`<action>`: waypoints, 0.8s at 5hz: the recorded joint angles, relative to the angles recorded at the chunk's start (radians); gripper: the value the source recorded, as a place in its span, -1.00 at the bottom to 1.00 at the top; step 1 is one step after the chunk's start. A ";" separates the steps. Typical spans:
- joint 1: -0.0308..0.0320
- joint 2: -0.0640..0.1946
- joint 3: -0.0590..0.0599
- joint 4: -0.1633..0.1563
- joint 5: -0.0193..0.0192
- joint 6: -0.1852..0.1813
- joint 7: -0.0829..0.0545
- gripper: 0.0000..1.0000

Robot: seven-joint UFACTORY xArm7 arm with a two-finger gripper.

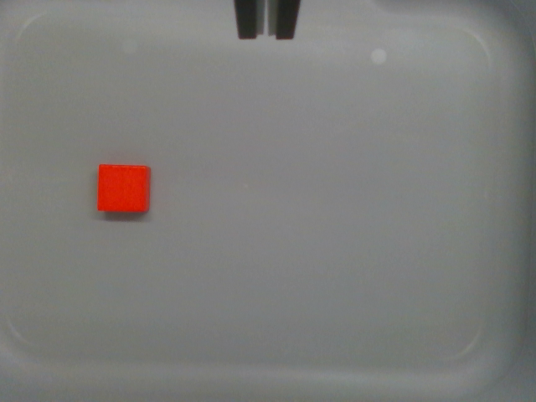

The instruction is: Reach red block

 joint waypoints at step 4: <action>-0.0062 0.023 -0.005 -0.020 -0.0005 -0.042 0.001 -1.00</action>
